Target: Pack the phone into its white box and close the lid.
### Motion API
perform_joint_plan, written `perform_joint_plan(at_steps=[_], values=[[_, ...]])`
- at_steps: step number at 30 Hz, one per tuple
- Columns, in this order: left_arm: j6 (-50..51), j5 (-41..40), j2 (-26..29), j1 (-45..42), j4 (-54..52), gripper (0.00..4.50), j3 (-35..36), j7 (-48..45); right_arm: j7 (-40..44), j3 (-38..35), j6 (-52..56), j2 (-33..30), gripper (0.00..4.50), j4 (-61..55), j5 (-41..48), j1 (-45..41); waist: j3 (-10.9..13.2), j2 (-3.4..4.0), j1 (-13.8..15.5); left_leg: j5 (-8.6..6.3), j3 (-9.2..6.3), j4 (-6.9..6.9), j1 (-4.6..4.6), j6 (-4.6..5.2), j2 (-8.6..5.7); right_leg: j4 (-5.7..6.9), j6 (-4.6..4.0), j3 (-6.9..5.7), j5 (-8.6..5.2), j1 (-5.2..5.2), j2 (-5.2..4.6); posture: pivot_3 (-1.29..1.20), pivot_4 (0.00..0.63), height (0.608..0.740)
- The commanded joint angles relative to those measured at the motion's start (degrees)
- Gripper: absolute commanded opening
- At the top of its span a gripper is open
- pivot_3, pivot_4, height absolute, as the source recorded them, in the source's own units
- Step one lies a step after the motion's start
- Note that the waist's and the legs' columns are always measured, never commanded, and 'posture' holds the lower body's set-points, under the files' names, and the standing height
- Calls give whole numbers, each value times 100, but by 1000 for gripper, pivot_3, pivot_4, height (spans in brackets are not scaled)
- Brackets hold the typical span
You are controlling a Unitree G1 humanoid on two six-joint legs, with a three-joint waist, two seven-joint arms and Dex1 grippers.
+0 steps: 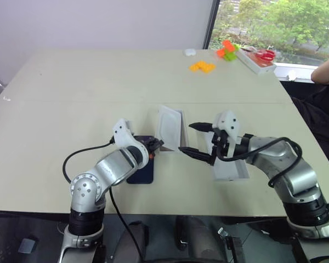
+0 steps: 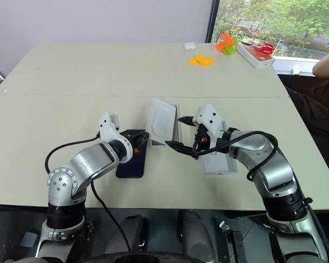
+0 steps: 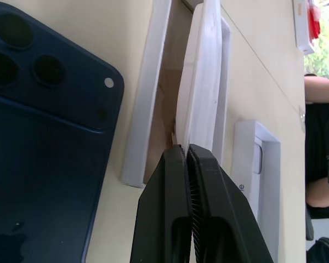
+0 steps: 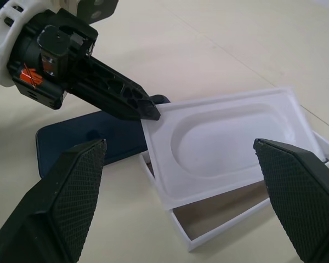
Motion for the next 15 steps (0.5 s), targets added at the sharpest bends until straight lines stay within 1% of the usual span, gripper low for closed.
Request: perform_joint_plan(at_steps=[1,2,4,5,8,10,14,15], values=[[-127,-121,44,-114,-74,42,-77,-83,11,-98,-109,6,4500,-43,28,-132,0,0,0,0,0,0,-1,0,0,-1,0,0,0,0,0,0,150,740],[-140,-133,62,-117,-68,640,-90,-96,8,-97,-109,8,4500,-44,26,-132,0,0,-1,0,0,0,-1,0,0,-1,0,0,0,0,-1,0,150,740],[-155,-161,104,-124,-66,1308,-113,-130,2,-94,-108,14,4500,-42,24,-138,0,0,-1,0,0,0,0,0,0,-1,0,0,0,0,-1,0,150,740],[-162,-186,135,-125,-79,1922,-123,-152,-1,-94,-107,15,4500,-42,23,-138,0,0,-2,0,0,0,0,0,0,-1,0,0,0,0,-1,0,150,740],[-91,-470,311,-102,-171,3410,-146,-348,-13,-103,-103,9,4500,-34,13,-135,0,0,-3,0,0,0,0,0,0,-1,0,0,0,0,0,0,150,740],[8,-782,551,-40,-306,4414,-157,-552,-23,-88,-104,1,4500,2,-19,-140,0,0,-6,0,0,0,0,0,1,-1,0,0,0,0,0,0,150,740],[85,-1225,1114,71,-562,4468,-147,-939,-31,-31,-155,-16,4500,128,-145,-172,0,1,-7,0,0,0,1,0,2,-1,-1,0,-1,0,-1,0,150,740],[156,-1333,1397,136,-688,4468,-14,-1171,-50,-9,-158,-29,4500,221,-224,-216,0,1,-13,0,0,0,1,0,1,-1,-1,0,-1,0,0,0,150,740]])
